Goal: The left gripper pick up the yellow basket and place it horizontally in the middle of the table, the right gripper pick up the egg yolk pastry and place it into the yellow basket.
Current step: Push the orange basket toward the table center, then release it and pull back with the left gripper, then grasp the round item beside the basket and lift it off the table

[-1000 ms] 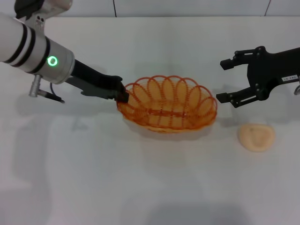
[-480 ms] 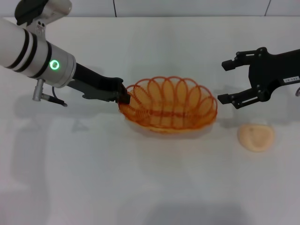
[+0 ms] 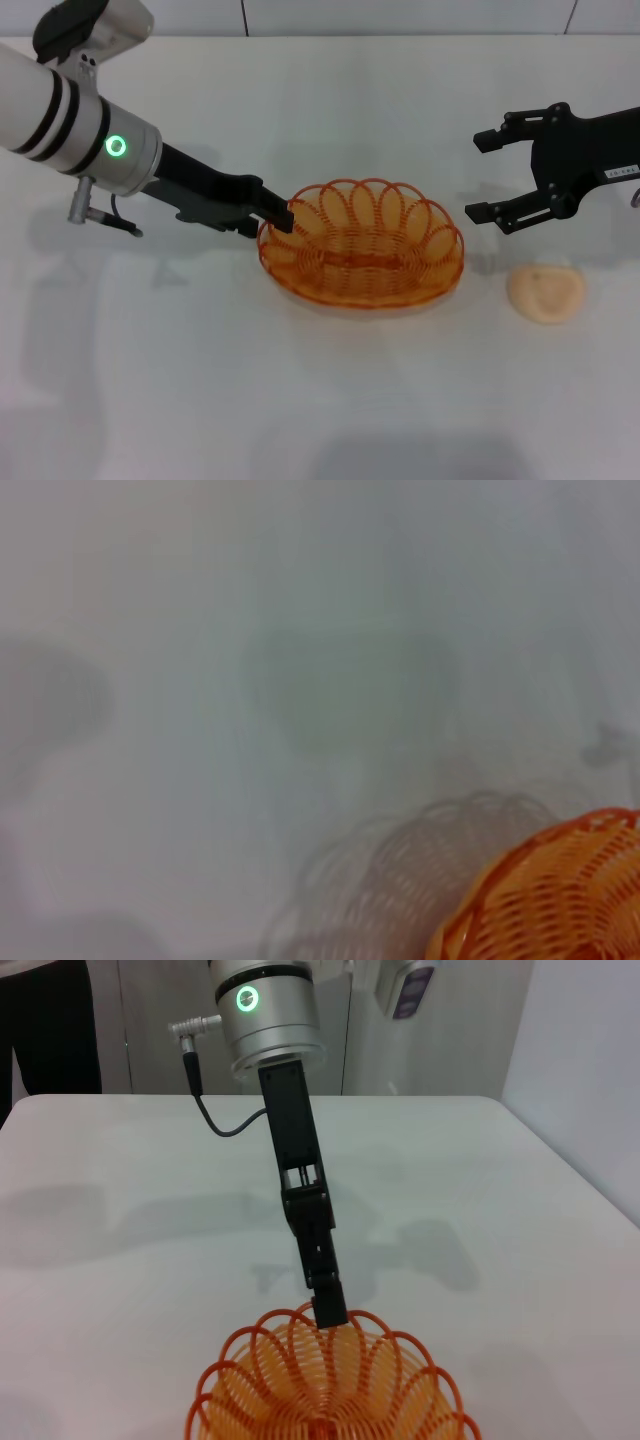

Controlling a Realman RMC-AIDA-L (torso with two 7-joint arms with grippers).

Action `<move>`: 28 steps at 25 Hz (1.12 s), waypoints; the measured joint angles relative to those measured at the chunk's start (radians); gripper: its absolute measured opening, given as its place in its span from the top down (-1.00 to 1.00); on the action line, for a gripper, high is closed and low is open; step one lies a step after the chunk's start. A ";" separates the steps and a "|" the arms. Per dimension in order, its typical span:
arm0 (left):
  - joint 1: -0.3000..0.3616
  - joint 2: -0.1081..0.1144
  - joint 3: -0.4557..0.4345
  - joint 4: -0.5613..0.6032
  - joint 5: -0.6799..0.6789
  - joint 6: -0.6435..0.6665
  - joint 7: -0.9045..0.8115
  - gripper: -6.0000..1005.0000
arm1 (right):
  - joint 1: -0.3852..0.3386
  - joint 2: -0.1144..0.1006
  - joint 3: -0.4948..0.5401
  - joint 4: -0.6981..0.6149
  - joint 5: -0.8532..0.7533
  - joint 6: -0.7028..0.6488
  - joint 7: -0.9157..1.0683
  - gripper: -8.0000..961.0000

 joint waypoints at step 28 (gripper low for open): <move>0.313 0.121 -0.198 0.157 -0.541 0.233 0.986 -0.72 | -0.063 0.003 0.028 -0.004 0.014 -0.011 0.025 -0.81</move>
